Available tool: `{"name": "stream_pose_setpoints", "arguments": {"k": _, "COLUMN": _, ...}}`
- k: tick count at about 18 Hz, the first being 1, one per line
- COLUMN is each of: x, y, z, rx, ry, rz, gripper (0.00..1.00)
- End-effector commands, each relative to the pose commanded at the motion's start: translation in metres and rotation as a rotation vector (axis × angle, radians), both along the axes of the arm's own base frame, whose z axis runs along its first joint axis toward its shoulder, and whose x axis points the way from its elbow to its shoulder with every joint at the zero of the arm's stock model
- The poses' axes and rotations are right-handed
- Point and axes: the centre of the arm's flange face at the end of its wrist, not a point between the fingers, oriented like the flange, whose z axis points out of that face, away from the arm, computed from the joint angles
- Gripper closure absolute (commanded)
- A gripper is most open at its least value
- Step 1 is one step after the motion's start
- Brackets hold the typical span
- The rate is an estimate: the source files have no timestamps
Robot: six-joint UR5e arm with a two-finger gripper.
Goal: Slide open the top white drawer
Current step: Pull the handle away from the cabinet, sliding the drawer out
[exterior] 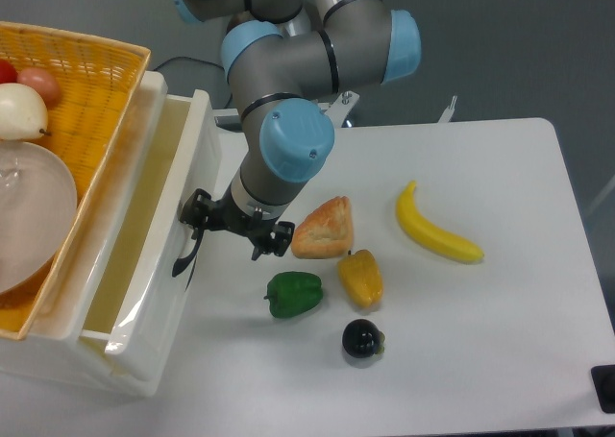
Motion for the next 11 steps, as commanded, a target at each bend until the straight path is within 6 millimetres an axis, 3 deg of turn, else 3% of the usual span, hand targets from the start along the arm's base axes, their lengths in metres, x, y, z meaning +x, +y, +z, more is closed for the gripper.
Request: {"name": "stream_pose_setpoints", "arguments": {"k": 11, "x": -0.014, "y": -0.005, "z": 0.000, "rx": 0.009, "ry": 0.007, "rz": -0.003, "gripper": 0.00}}
